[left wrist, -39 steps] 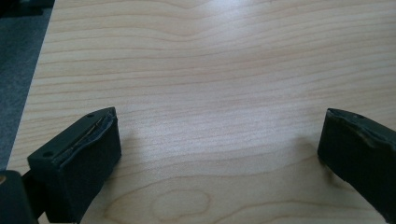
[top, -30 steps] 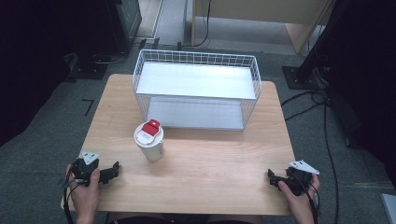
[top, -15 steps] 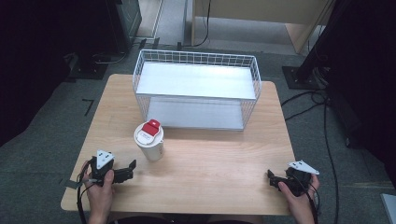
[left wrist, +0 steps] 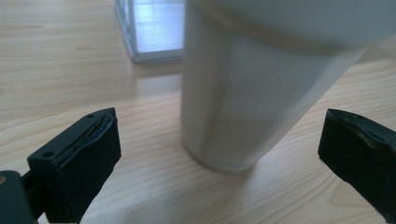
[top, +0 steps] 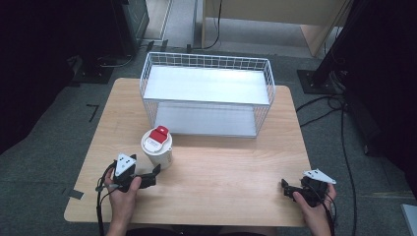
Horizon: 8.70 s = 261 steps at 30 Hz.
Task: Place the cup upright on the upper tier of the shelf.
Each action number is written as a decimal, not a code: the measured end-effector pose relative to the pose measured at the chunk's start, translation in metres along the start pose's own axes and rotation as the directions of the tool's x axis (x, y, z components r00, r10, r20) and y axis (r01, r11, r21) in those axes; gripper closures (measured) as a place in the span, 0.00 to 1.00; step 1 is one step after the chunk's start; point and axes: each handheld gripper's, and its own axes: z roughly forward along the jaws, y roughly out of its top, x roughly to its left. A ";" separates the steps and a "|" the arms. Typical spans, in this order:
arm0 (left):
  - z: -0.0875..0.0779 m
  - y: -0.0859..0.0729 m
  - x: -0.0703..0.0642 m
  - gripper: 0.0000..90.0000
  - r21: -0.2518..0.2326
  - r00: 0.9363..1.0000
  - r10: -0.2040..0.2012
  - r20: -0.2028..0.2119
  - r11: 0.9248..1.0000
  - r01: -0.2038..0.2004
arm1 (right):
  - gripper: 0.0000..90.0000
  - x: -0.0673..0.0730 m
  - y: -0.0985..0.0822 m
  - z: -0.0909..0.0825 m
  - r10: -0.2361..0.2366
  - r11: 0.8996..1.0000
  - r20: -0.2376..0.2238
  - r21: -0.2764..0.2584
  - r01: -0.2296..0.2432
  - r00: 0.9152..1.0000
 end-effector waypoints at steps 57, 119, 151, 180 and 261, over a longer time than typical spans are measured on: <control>0.021 0.070 -0.041 0.10 -0.335 0.994 0.079 0.080 0.941 -0.048 | 0.07 0.000 -0.001 -0.002 0.004 1.000 -0.007 -0.020 -0.004 1.000; 0.082 0.240 -0.074 0.09 -0.515 0.988 0.154 0.007 0.848 -0.128 | 0.08 -0.001 -0.002 -0.002 -0.015 1.000 -0.030 -0.025 0.014 0.999; 0.122 0.264 -0.060 0.10 -0.430 0.986 0.152 -0.075 0.887 -0.169 | 0.08 -0.002 -0.002 -0.003 0.000 1.000 -0.055 -0.029 -0.002 0.998; 0.109 0.242 -0.057 0.07 -0.404 0.989 0.139 -0.053 0.902 -0.149 | 0.08 -0.003 -0.002 -0.003 -0.001 1.000 -0.060 -0.030 -0.001 0.998; -0.023 0.014 0.058 0.00 -0.248 0.982 -0.013 -0.187 0.968 -0.034 | 0.08 -0.001 -0.002 -0.003 -0.001 1.000 -0.042 -0.026 0.000 0.999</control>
